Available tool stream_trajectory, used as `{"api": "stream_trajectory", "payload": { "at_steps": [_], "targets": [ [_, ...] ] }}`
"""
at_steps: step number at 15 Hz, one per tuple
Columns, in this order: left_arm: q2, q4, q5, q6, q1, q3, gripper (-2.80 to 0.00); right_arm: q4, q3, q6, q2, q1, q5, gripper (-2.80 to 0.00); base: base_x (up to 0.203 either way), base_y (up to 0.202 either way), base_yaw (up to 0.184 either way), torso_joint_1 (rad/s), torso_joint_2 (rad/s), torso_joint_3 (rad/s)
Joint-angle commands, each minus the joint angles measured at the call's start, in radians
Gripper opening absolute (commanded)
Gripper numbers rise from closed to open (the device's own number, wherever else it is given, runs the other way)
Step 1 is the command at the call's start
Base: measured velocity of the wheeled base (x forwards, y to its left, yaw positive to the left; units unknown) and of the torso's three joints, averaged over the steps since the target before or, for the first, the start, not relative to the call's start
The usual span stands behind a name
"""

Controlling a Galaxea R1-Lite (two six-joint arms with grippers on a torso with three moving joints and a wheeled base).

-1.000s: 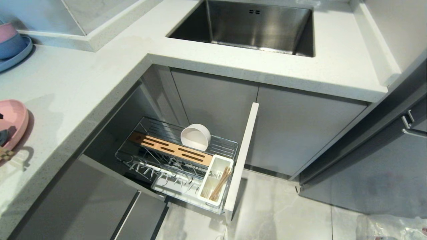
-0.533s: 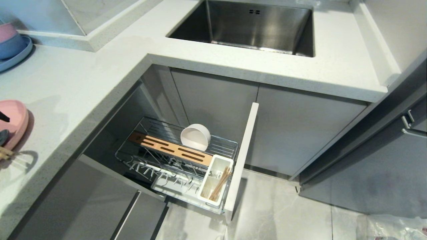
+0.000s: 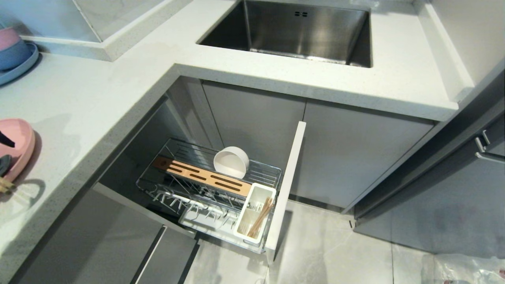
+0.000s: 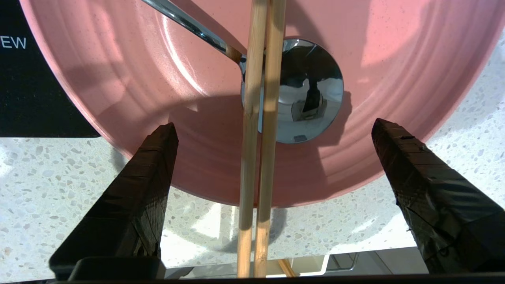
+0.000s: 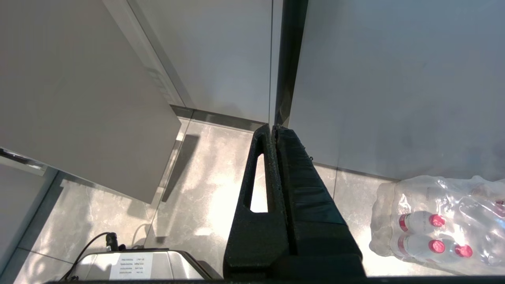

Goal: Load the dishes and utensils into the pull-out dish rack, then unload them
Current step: Pick up the chopsticks and place it in the cupboard

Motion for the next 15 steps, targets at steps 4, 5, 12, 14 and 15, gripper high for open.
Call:
{"api": "stream_trajectory", "payload": {
  "at_steps": [4, 5, 12, 14, 15],
  "targets": [
    [0.008, 0.004, 0.002, -0.003, 0.001, 0.000, 0.00, 0.000, 0.002, 0.000, 0.001, 0.000, 0.000, -2.80, 0.000, 0.000, 0.000, 0.000, 0.00, 0.000],
    [0.008, 0.004, 0.002, 0.000, -0.001, 0.002, 0.00, 0.000, 0.002, 0.000, 0.001, 0.001, 0.000, -2.80, 0.000, 0.000, 0.000, 0.000, 0.00, 0.000],
    [0.011, 0.004, 0.000, 0.000, -0.007, -0.001, -2.80, 0.000, 0.002, 0.002, 0.001, 0.000, 0.000, -2.80, 0.000, 0.000, 0.000, 0.000, 0.00, 0.000],
    [0.011, 0.004, 0.000, -0.001, -0.009, -0.004, -2.80, 0.000, 0.002, 0.000, 0.001, 0.000, 0.000, -2.80, 0.000, 0.000, 0.000, 0.000, 0.00, 0.000],
    [0.011, 0.004, 0.000, -0.001, -0.010, -0.006, -2.80, 0.000, 0.002, 0.002, 0.001, 0.000, 0.000, -2.80, 0.000, 0.000, 0.000, 0.000, 0.00, 0.000]
  ]
}}
